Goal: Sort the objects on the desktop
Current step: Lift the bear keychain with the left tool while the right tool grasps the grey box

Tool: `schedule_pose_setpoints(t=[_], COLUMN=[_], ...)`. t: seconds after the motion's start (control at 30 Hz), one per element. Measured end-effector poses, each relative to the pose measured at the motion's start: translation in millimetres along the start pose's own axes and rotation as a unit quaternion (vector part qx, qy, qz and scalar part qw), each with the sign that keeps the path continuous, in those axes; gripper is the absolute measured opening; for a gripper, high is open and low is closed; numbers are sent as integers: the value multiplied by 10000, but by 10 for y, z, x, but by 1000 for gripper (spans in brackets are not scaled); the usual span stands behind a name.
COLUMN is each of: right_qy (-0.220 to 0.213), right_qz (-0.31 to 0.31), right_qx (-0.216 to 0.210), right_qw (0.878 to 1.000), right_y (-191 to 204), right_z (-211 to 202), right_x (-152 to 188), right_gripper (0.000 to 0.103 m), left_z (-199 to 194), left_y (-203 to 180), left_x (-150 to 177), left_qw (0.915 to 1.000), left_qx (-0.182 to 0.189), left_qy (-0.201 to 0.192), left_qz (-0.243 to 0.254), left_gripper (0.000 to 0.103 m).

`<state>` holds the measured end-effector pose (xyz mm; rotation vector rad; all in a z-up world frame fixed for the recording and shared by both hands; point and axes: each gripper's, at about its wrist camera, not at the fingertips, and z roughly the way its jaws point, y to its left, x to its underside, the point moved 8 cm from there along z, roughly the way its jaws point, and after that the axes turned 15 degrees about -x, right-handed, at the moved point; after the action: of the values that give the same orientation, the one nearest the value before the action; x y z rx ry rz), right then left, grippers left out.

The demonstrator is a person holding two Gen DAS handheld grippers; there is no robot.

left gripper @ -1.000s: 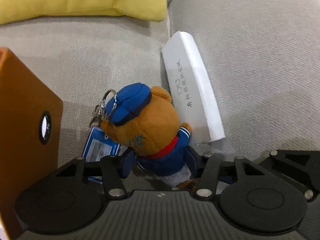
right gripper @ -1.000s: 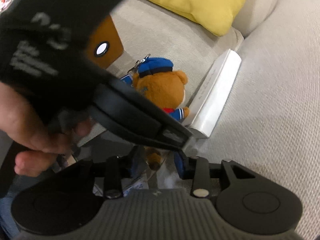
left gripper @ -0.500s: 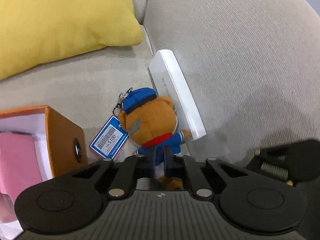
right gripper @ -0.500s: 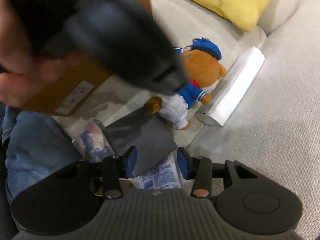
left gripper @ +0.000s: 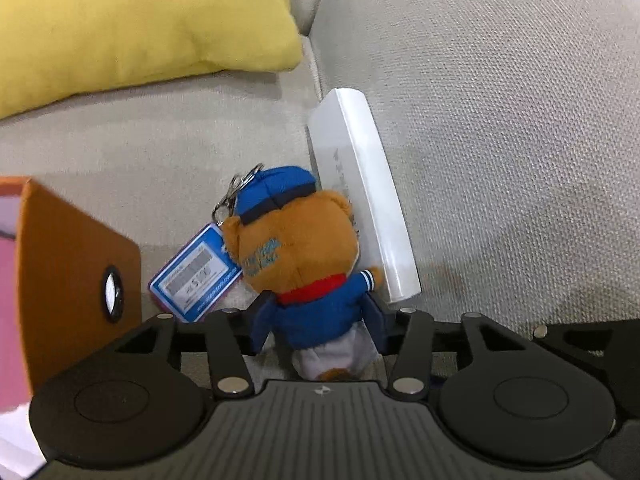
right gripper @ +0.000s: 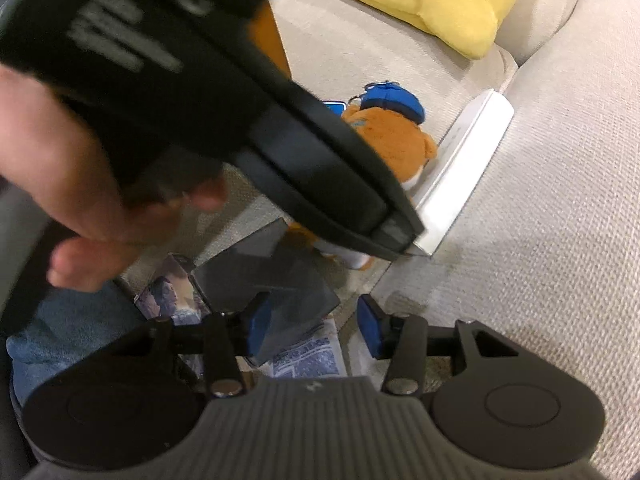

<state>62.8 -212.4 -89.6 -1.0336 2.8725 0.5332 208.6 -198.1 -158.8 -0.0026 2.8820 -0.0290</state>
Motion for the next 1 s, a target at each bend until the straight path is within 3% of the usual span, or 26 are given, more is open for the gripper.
schedule_pose_setpoints(t=[0.27, 0.43, 0.77, 0.83, 1.0], right_qy=[72, 77, 155, 193, 218], right_qz=[-182, -144, -665, -800, -1100], right_qx=[-256, -277, -466, -479, -96], right_qw=[9995, 9995, 9966, 9955, 9936], right_y=[125, 117, 360, 448, 306], right_z=[33, 30, 54, 83, 49], right_x=[12, 17, 46, 68, 154], right_gripper=[53, 53, 53, 59, 64], left_z=[181, 159, -495, -629, -1108], left_y=[-40, -18, 187, 308, 559], left_x=[17, 46, 50, 13, -5], left_qw=[9998, 9997, 9970, 9956, 9896], left_qx=[-177, -152, 286, 396, 715], left_qy=[-3, -69, -680, -832, -1249], left_qz=[134, 162, 227, 163, -12], left_gripper=[59, 54, 50, 50, 50])
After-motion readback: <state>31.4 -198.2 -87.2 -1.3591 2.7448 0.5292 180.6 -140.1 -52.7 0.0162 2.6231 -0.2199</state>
